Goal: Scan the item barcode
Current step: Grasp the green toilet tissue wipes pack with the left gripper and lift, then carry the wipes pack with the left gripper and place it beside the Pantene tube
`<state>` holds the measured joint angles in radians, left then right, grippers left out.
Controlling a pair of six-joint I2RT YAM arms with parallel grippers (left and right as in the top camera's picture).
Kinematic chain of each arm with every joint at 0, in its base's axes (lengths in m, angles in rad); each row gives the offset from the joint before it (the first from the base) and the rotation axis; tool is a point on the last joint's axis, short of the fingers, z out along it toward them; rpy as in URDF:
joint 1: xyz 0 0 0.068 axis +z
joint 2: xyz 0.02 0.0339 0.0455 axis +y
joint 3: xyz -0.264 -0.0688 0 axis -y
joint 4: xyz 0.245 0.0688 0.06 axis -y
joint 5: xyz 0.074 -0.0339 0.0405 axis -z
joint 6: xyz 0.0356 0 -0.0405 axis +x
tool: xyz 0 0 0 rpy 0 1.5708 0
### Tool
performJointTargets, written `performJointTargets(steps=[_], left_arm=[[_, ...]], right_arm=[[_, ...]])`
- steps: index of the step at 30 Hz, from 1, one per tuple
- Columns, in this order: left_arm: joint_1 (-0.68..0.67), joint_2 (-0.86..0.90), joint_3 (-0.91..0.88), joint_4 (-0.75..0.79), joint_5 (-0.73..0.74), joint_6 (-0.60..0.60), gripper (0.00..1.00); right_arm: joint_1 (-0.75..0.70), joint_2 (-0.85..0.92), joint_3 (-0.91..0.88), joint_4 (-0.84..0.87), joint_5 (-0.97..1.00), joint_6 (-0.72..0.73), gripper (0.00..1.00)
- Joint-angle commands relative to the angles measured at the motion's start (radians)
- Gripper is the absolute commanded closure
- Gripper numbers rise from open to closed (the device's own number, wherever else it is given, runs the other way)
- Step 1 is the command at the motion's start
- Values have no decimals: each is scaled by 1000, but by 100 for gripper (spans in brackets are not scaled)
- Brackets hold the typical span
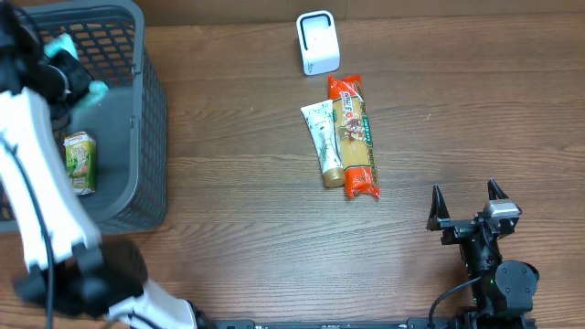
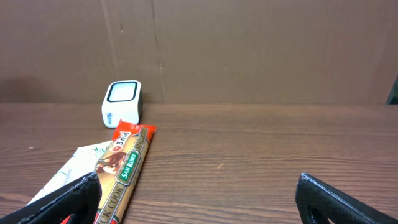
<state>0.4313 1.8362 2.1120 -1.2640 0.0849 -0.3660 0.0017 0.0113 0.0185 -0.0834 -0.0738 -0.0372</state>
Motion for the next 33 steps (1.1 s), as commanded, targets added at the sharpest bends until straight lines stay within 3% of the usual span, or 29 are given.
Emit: performJointTargets(steps=[1,3,6,10,14,20,26,30,33], left_arm=[[-51,-164,32,-12,291,8,96],[-120,-209,32,-19,353,8,96],[-279,-220,28,-85,304,11,96],[-528,-174,-60,-150,103,-26,96],[-719,-64,-231,-135,-90,-196,96],[-861,182,-325,39,-97,-249,96],[-893,301,-325,72,-85,-288,94],[-893,335,-325,72,-82,-288,79],[-891,335,-323,83,-77,-273,54]], right_arm=[[4,-8,-10,4,-5,-13,0],[4,-8,-10,4,-5,-13,0],[4,-8,-10,4,-5,-13,0],[4,-8,-10,4,-5,-13,0],[4,-8,-10,4,-5,-13,0],[4,-8,-10,4,-5,-13,0],[4,-8,-10,4,-5,-13,0],[4,-8,-10,4,-5,-13,0],[4,-8,-10,4,-5,-13,0]])
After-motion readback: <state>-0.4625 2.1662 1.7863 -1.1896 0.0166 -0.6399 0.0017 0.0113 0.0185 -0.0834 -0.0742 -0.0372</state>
